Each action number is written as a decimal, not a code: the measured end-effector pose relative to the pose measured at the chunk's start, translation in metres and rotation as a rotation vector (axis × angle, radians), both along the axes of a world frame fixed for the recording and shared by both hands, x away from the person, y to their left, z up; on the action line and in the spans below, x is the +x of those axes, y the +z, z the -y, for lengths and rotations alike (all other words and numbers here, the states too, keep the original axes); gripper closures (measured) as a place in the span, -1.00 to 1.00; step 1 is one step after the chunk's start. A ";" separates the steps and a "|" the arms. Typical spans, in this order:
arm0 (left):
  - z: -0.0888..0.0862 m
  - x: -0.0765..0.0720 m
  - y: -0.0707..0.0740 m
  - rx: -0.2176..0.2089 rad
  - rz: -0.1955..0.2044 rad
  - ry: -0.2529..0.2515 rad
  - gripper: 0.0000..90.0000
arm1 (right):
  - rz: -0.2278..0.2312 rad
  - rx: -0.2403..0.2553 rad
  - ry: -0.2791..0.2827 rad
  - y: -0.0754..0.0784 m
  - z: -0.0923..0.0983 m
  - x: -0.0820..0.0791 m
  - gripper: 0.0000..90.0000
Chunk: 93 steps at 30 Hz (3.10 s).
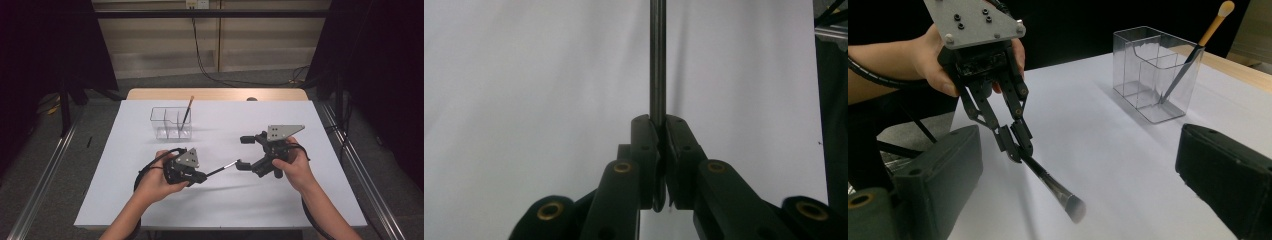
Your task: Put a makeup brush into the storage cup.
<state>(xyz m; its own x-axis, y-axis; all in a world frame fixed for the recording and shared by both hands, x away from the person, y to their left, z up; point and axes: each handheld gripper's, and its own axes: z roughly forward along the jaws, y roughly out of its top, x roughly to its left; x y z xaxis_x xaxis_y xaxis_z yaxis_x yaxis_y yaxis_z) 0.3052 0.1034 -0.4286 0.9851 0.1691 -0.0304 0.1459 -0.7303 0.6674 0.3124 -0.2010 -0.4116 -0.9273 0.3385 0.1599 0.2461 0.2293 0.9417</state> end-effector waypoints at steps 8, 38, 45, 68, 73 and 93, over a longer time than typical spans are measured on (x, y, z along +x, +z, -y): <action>-0.002 -0.001 -0.002 -0.069 -0.014 0.020 0.87 | 0.001 0.011 0.001 0.002 -0.001 0.000 -0.91; -0.003 0.005 0.006 -0.359 -0.018 0.126 0.87 | 0.007 0.070 -0.003 -0.001 -0.004 0.001 -0.95; 0.004 0.007 0.007 -0.410 -0.030 0.137 0.87 | 0.009 0.106 -0.021 0.000 -0.004 0.001 -0.95; 0.025 0.010 0.008 -0.458 -0.031 0.115 0.87 | -0.007 0.109 -0.026 -0.004 -0.004 0.000 -0.19; 0.026 0.010 0.006 -0.462 -0.034 0.116 0.87 | -0.015 0.125 -0.035 -0.004 -0.003 0.000 0.08; 0.030 0.011 0.002 -0.487 -0.060 0.123 0.87 | -0.072 0.181 -0.044 -0.009 -0.006 -0.002 0.62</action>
<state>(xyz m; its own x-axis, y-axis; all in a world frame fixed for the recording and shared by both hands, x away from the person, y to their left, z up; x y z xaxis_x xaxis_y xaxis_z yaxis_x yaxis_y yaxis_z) 0.3161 0.0734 -0.4271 0.9530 0.2356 -0.1905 0.2597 -0.3111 0.9142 0.3104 -0.1953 -0.4206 -0.8964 0.3377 0.2873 0.3203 0.0452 0.9462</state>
